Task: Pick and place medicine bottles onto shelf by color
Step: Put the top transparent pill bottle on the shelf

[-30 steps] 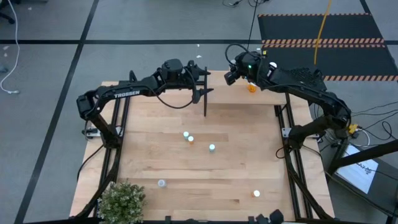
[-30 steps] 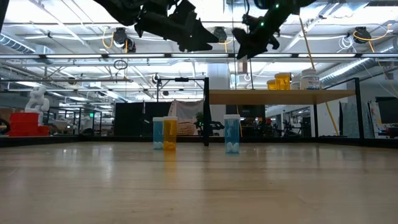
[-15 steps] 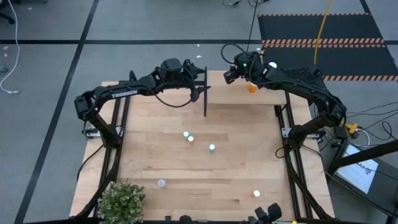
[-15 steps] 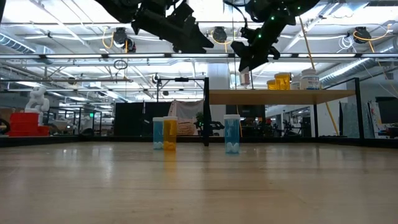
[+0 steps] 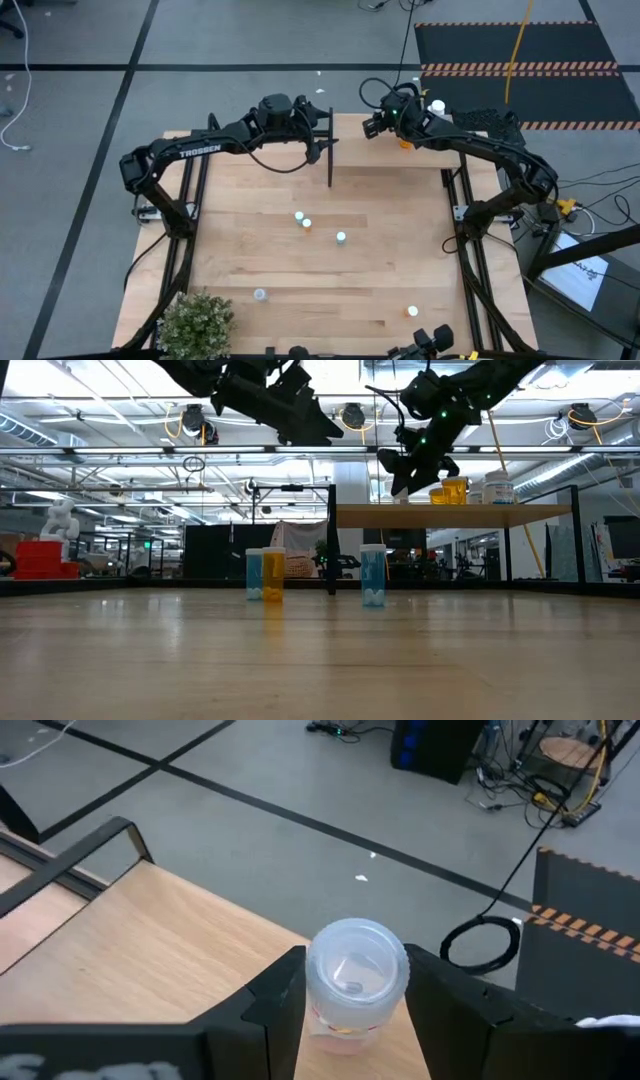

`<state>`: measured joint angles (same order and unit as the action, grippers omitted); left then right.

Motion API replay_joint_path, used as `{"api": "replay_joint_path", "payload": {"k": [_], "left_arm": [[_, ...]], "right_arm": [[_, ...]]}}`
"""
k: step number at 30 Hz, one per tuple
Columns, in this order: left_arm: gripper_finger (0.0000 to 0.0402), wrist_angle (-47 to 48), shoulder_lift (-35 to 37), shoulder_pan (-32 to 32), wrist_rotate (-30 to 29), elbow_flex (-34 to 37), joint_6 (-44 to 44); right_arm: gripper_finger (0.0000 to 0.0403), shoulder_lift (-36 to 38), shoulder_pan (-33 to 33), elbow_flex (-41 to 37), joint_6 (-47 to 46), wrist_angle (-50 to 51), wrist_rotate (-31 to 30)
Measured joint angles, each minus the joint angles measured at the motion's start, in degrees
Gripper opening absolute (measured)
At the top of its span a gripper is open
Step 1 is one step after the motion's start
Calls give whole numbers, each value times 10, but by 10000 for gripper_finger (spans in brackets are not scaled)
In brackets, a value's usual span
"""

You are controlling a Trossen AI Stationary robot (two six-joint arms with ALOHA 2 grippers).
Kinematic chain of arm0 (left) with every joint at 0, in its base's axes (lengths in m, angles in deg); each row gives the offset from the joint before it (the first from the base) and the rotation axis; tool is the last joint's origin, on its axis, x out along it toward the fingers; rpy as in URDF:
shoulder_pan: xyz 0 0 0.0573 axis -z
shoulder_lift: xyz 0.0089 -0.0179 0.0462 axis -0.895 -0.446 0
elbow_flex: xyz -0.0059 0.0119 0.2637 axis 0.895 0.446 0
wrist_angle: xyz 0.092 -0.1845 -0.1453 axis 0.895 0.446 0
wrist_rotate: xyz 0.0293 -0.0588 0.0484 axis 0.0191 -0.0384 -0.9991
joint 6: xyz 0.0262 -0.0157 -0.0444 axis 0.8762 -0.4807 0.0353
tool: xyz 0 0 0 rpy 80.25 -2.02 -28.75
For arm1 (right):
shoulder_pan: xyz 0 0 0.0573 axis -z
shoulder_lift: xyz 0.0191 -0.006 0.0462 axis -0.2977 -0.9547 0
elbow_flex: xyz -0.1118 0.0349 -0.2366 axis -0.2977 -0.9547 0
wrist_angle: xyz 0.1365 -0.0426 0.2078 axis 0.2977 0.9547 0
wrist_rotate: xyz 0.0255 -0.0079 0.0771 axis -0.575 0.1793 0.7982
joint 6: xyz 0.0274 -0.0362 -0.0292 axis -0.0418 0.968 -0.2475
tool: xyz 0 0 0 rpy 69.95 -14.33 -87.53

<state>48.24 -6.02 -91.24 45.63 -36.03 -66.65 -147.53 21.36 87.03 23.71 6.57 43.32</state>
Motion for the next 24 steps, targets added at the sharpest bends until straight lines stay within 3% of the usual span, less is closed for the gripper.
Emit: {"api": "replay_joint_path", "payload": {"k": [24], "left_arm": [[369, 0, 0, 0, 0, 0, 3]], "right_arm": [[153, 22, 4, -8, -46, 16, -16]]}}
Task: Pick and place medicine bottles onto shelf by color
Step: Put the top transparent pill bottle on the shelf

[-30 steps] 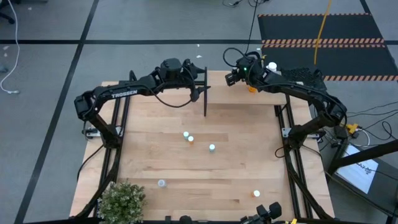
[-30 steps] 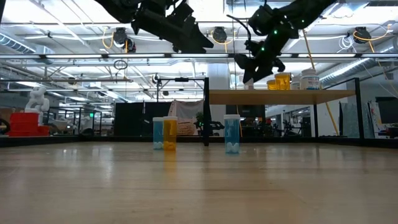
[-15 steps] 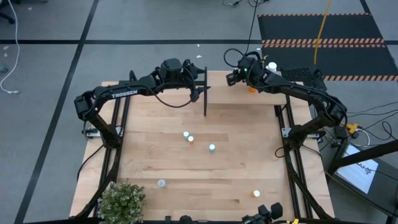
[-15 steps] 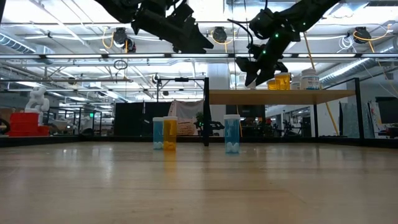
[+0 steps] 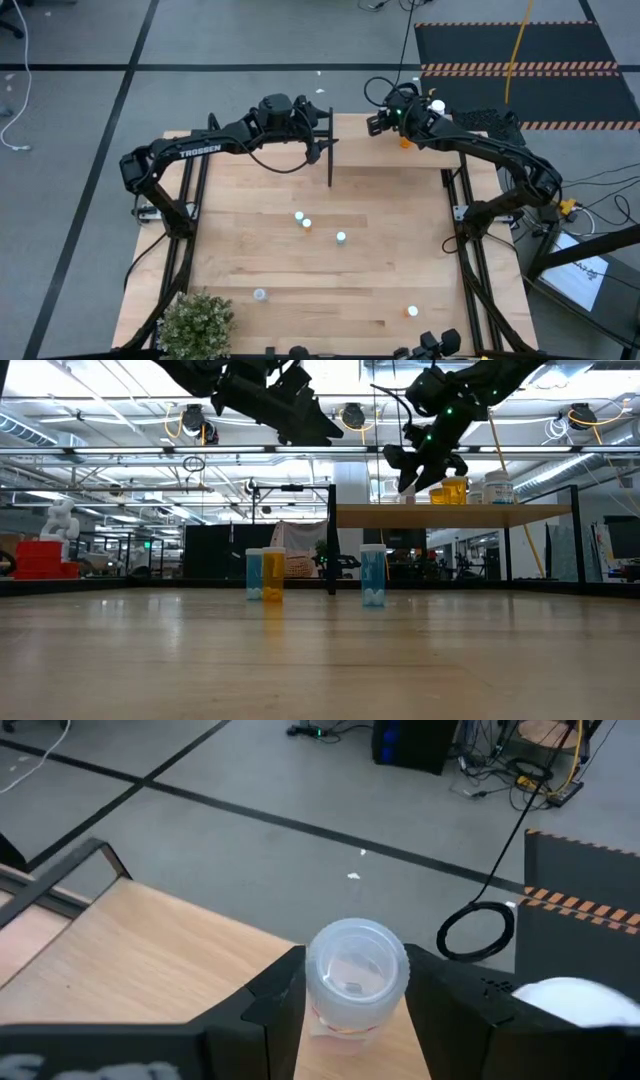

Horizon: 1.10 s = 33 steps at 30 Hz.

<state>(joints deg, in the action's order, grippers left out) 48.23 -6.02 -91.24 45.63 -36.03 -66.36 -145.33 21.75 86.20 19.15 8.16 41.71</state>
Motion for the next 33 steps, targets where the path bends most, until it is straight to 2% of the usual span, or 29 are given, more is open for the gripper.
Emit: {"api": "replay_joint_path", "payload": {"k": [8, 33], "left_arm": [[369, 0, 0, 0, 0, 0, -2], [369, -1, 0, 0, 0, 0, -3]], "right_arm": [[153, 6, 0, -1, -10, 24, 1], [153, 5, 0, -20, -10, -17, 18]]}}
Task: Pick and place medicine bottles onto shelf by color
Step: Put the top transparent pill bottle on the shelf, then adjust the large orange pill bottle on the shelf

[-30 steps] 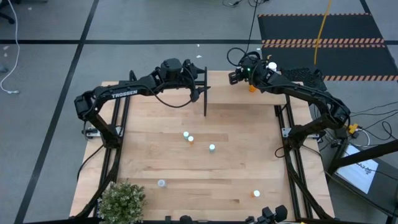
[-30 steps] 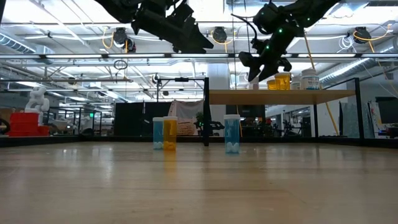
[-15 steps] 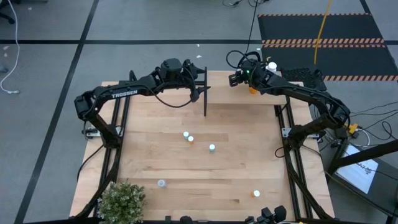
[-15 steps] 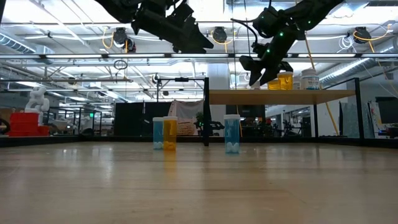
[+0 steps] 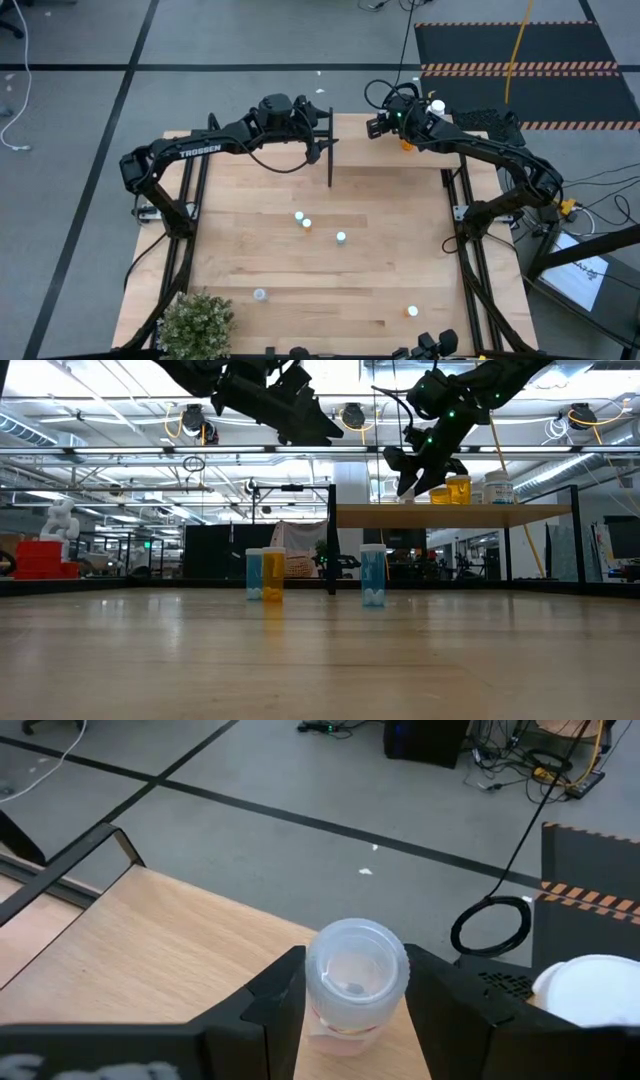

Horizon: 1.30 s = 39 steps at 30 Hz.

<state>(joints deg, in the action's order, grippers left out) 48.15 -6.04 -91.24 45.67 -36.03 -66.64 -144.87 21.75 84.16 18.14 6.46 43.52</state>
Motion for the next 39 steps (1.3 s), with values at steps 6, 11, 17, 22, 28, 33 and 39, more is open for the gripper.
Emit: {"api": "replay_joint_path", "payload": {"k": [6, 11, 17, 22, 28, 33, 39], "left_arm": [[369, 0, 0, 0, 0, 0, 0], [369, 0, 0, 0, 0, 0, 0], [369, 0, 0, 0, 0, 0, 0], [369, 0, 0, 0, 0, 0, 1], [369, 0, 0, 0, 0, 0, 1], [369, 0, 0, 0, 0, 0, 1], [369, 0, 0, 0, 0, 0, 1]], "right_arm": [[156, 0, 0, 0, 0, 0, 14], [183, 0, 0, 0, 0, 0, 15], [212, 0, 0, 0, 2, -2, 15], [229, 1, 0, 0, 2, -3, 14], [243, 22, -4, 0, 6, -7, 14], [248, 66, -22, 0, 12, 11, 13], [247, 133, -78, 0, 34, 110, 13]]}}
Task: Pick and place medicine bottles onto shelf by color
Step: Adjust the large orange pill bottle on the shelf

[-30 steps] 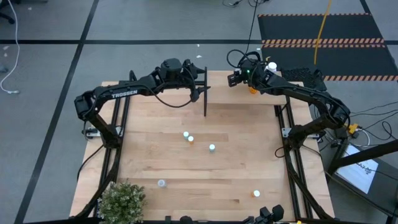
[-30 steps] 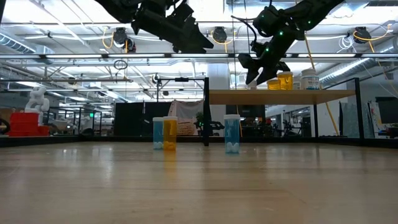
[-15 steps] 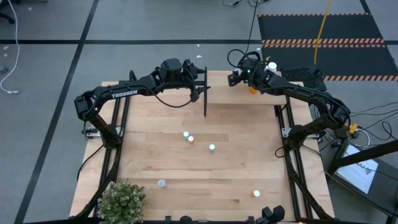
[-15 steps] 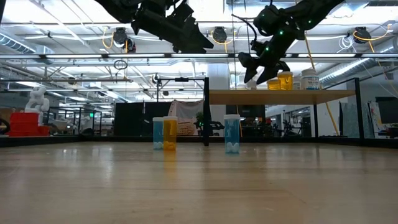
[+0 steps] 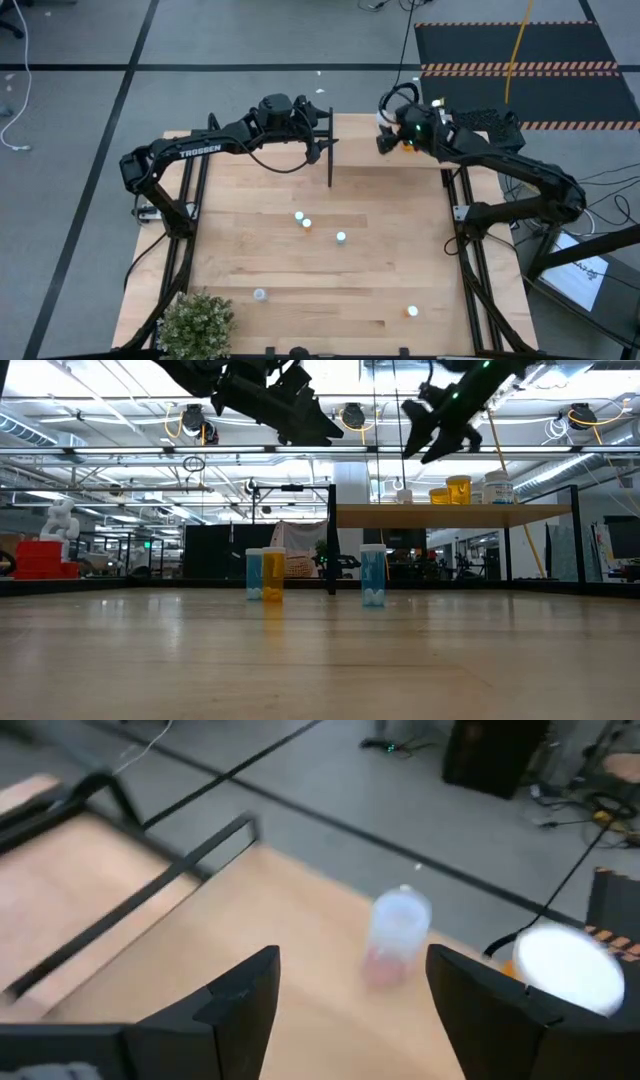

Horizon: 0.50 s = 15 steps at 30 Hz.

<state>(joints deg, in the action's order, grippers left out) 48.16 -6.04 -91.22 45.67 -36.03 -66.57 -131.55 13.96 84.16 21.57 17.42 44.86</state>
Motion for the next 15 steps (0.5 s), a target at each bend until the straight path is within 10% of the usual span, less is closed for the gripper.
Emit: {"api": "replay_joint_path", "payload": {"k": [15], "left_arm": [[369, 0, 0, 0, 0, 0, 1]], "right_arm": [[171, 89, -119, -77, -130, 198, -62]]}}
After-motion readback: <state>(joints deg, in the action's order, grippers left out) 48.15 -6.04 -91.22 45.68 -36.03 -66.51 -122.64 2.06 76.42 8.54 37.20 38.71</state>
